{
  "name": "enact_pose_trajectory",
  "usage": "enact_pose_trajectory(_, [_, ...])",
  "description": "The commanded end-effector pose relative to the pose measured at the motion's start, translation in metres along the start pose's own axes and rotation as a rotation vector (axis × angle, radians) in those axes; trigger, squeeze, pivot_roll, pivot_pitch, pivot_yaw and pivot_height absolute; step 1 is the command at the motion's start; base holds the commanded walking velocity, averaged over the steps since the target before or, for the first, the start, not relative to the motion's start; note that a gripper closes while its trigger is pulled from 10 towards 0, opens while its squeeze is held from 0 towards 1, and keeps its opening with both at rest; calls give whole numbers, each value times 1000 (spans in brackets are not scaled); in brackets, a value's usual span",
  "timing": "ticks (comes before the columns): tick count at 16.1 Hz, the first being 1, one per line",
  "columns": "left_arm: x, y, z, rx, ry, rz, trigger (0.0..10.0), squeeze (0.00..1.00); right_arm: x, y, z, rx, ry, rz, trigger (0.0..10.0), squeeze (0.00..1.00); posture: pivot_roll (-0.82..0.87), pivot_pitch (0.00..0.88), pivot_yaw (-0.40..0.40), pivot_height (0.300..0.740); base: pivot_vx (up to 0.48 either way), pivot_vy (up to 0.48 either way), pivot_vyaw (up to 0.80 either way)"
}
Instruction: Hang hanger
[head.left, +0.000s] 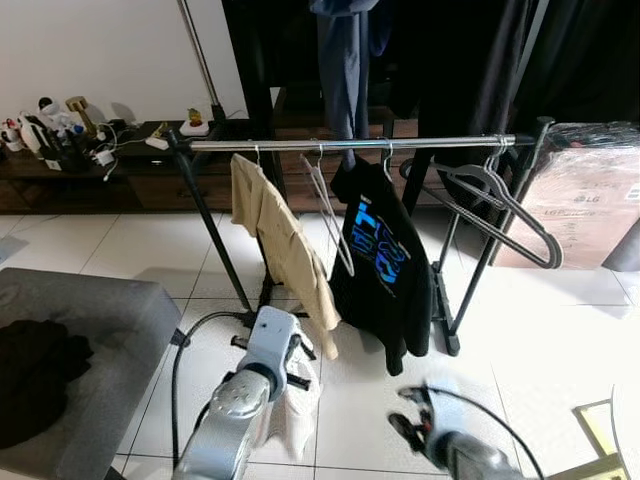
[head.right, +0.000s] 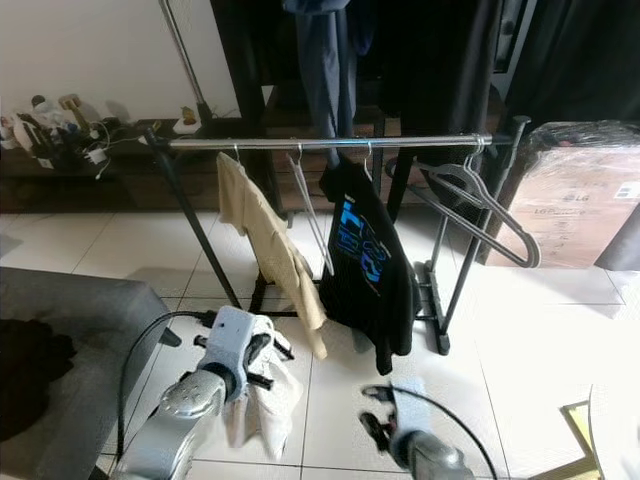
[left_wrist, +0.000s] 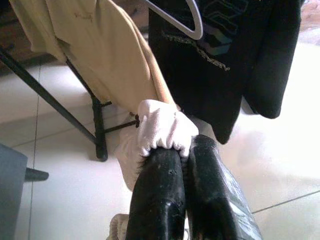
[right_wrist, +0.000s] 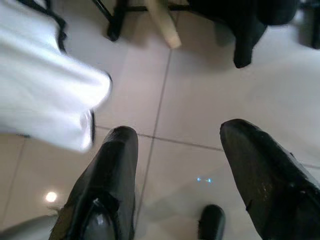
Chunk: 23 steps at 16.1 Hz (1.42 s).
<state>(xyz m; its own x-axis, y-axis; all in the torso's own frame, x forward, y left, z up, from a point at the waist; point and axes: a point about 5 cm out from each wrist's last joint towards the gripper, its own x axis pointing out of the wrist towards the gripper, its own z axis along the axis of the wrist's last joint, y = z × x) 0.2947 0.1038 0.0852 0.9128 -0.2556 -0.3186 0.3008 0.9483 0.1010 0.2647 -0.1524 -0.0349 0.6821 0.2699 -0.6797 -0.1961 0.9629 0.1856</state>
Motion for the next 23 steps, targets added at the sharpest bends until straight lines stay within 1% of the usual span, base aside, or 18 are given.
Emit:
enact_pose_trajectory(1, [2,1,-2,-15,32,14,10000,0,3,7,13,29,-38,49,10000,0,-127,131,41,740,0,0,0])
enact_pose_trajectory(2, [5,0,-2,-43,51,23,10000,0,6,19,39,59,-124,147,10000,0,-130,133,43,740,0,0,0])
enact_pose_trajectory(3, [7,-1,-2,-87,66,22,10000,0,2,21,51,78,-202,245,10000,0,-134,134,45,740,0,0,0])
enact_pose_trajectory(4, [8,-4,-1,-132,69,7,10000,0,-23,26,71,73,-319,351,10000,0,-137,133,47,740,0,0,0])
enact_pose_trajectory(5, [8,-5,0,-137,67,2,10000,0,-39,35,82,50,-353,391,10000,0,-134,132,47,740,0,0,0])
enact_pose_trajectory(6, [9,-6,1,-129,64,-3,10000,0,-52,47,98,4,-353,383,10000,0,-130,133,47,740,0,0,0])
enact_pose_trajectory(7, [10,-7,3,-145,55,-5,10000,0,-41,47,104,-19,-332,325,10000,0,-131,131,47,740,0,0,0])
enact_pose_trajectory(9, [12,-6,8,-162,36,3,10000,0,-31,41,101,-49,-310,263,10000,0,-123,128,48,740,0,0,0])
enact_pose_trajectory(10, [14,-4,14,-195,21,21,10000,0,-36,35,101,-53,-296,185,10000,0,-126,126,48,740,0,0,0])
enact_pose_trajectory(11, [17,-3,20,-247,12,41,10000,0,-44,37,105,-39,-289,153,10000,0,-129,125,49,740,0,0,0])
enact_pose_trajectory(13, [22,-5,30,-334,-7,49,10000,0,-48,46,108,-50,-266,171,10000,0,-128,123,50,740,0,0,0])
enact_pose_trajectory(14, [24,-8,41,-386,-53,32,10000,0,-44,49,106,-71,-253,175,10000,0,-131,123,51,740,0,0,0])
enact_pose_trajectory(15, [26,-12,49,-417,-85,23,10000,0,-40,48,103,-42,-258,170,10000,0,-128,123,52,740,0,0,0])
enact_pose_trajectory(17, [27,-23,54,-484,-77,-24,10000,0,-42,50,110,3,-287,181,10000,0,-130,121,53,740,0,0,0])
enact_pose_trajectory(18, [27,-28,57,-505,-75,-46,10000,0,-45,54,114,-7,-292,199,10000,0,-132,119,54,740,0,0,0])
enact_pose_trajectory(20, [29,-32,64,-545,-82,-57,10000,0,-51,62,117,-33,-289,245,10000,0,-140,114,55,740,0,0,0])
enact_pose_trajectory(21, [30,-32,68,-568,-83,-43,10000,0,-49,58,116,-79,-277,171,10000,0,-142,114,56,740,0,0,0])
enact_pose_trajectory(23, [32,-34,69,-573,-77,-38,10000,0,-50,60,119,-70,-294,154,10000,0,-146,110,60,740,0,0,0])
